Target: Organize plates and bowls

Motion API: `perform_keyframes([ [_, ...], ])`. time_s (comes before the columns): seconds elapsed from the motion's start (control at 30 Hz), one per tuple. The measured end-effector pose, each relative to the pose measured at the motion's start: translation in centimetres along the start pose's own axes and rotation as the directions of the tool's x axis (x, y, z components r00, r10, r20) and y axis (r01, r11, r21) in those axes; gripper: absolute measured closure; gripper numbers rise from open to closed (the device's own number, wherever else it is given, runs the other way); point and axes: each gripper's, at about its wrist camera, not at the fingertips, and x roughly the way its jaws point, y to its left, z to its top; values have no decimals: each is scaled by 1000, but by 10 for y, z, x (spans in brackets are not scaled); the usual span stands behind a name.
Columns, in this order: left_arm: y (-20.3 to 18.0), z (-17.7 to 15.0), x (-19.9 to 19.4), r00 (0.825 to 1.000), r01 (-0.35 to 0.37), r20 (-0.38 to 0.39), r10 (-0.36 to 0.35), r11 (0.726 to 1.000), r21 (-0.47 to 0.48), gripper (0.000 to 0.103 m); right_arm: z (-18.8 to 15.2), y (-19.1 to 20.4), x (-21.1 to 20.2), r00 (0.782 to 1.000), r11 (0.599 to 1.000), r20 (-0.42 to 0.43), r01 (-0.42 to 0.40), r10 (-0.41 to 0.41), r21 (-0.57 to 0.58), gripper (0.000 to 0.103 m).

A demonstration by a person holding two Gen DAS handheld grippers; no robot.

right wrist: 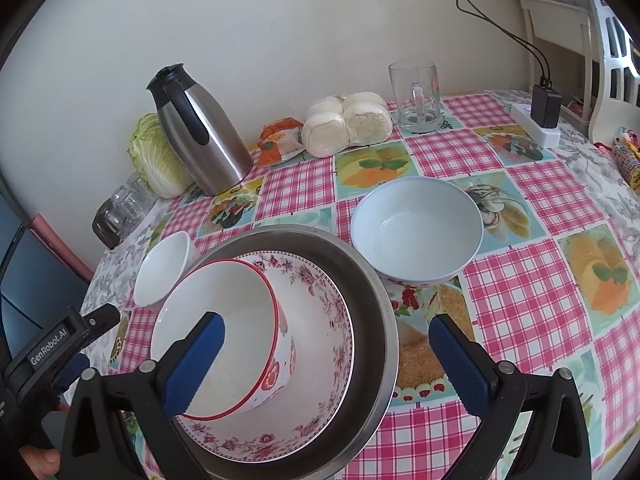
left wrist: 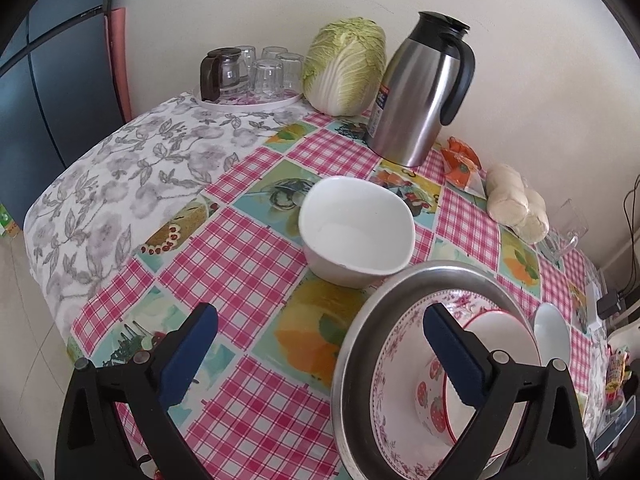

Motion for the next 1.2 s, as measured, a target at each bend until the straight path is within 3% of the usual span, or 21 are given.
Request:
perform_keyframes([
  [0.4, 31, 16, 15, 1000, 14, -18, -15, 996, -86, 1, -4, 10, -13, 999, 1000, 51, -9, 9, -8, 0],
  [0.67, 33, 26, 23, 1000, 21, -2, -21, 998, -60, 1, 0, 10, -15, 999, 1000, 50, 18, -19, 15, 0],
  [0.8, 37, 33, 25, 999, 40, 15, -39, 997, -59, 1, 16, 15, -20, 998, 999, 55, 35, -36, 10, 0],
  [0.97, 33, 39, 17, 993, 41, 109, -39, 999, -13, 1, 44, 33, -35, 996, 999, 79, 44, -43, -7, 0],
  [1.2, 39, 50, 18, 988, 130, 94, -126, 991, -38, 1, 78, 70, -43, 999, 999, 49, 25, -24, -23, 0],
])
